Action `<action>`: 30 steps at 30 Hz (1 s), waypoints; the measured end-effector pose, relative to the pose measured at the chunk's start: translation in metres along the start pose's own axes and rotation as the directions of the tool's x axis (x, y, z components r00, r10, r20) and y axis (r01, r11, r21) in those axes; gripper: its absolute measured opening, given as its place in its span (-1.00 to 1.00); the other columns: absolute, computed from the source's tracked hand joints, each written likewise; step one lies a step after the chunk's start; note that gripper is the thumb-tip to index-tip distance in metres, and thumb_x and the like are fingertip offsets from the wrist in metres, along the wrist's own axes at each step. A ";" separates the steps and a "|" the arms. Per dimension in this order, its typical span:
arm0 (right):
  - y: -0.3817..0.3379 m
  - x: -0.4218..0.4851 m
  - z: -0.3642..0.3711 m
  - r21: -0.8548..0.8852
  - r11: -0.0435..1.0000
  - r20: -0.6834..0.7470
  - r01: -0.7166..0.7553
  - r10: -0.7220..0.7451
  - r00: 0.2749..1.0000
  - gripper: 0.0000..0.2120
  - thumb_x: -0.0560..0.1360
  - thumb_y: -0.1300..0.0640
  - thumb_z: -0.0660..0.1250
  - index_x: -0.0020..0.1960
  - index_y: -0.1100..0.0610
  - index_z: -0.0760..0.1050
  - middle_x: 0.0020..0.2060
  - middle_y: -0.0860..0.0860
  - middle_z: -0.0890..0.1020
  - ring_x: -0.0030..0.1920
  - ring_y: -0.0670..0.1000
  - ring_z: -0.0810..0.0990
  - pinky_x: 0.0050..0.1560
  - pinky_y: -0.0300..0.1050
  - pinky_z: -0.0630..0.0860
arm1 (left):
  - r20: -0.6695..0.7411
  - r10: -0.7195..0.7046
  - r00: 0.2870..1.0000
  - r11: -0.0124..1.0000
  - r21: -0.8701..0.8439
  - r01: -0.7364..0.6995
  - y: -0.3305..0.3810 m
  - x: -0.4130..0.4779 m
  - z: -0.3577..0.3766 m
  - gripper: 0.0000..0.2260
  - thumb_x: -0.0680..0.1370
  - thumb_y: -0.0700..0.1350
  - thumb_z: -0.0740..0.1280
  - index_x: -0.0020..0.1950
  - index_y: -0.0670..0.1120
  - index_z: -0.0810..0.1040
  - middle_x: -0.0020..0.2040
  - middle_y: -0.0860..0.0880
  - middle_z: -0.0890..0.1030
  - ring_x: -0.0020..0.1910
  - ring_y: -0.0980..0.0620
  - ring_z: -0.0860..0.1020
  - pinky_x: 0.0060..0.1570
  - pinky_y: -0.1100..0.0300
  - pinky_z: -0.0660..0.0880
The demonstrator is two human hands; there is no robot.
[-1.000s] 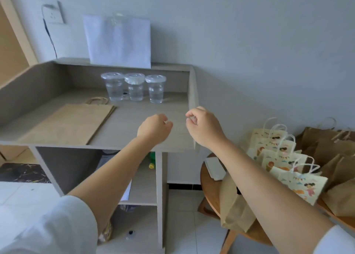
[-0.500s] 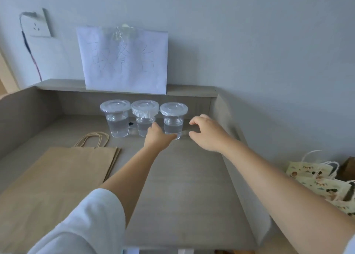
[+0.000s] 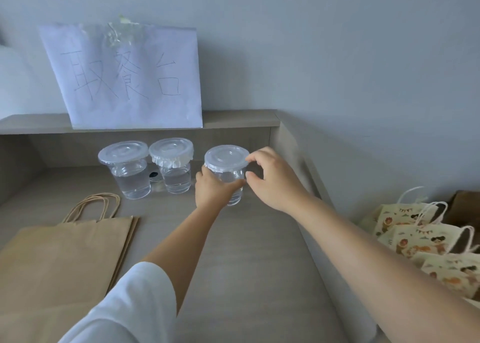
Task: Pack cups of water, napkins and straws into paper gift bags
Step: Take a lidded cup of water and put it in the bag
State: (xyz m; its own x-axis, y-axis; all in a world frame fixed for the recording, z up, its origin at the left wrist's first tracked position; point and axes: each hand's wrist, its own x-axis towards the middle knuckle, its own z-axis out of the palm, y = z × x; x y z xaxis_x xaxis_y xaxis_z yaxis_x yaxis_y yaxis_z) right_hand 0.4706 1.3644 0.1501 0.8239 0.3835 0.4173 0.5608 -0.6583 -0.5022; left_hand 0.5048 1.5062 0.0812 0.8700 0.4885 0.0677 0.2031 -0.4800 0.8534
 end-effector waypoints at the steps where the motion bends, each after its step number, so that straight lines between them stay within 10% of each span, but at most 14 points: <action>1: -0.002 -0.006 -0.003 0.012 1.000 0.004 -0.001 0.001 1.000 -0.68 0.53 0.16 0.25 0.27 0.18 0.42 0.23 0.02 0.43 0.19 0.02 0.43 0.04 -0.28 0.26 | 0.010 0.015 1.000 1.000 -0.006 -0.015 0.000 -0.012 -0.001 -0.19 0.28 0.13 0.52 0.41 -0.08 0.24 0.26 -0.08 0.37 0.26 -0.08 0.42 0.16 0.07 0.38; 18: -0.033 -0.263 -0.110 0.525 0.844 0.245 -0.106 -0.031 0.969 -0.07 0.17 -0.20 0.48 0.45 -0.08 0.16 0.39 -0.12 0.31 0.37 -0.09 0.32 0.38 -0.04 0.30 | 0.111 0.353 0.929 0.916 -0.245 -0.319 0.011 -0.350 -0.045 -0.28 0.16 0.11 0.54 0.29 0.05 0.43 0.11 0.12 0.61 0.11 0.15 0.58 0.09 0.10 0.54; 30: 0.074 -0.405 -0.163 0.070 0.949 0.405 -0.308 0.255 0.878 -0.02 0.26 -0.14 0.52 0.50 -0.17 0.00 0.44 -0.21 0.07 0.43 -0.17 0.09 0.42 -0.09 0.17 | 0.548 0.405 0.732 0.914 -0.234 -0.331 -0.001 -0.446 0.092 -0.10 0.11 0.19 0.53 0.40 0.06 0.29 0.18 0.17 0.53 0.14 0.21 0.53 0.10 0.20 0.52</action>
State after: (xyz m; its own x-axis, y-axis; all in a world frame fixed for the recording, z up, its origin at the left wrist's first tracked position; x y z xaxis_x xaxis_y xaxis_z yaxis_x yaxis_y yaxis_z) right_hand 0.1652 1.0549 0.0674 0.8997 0.4310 -0.0685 0.2839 -0.6973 -0.6581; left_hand 0.1583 1.2218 0.0031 0.9652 -0.2364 0.1120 -0.2073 -0.4302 0.8786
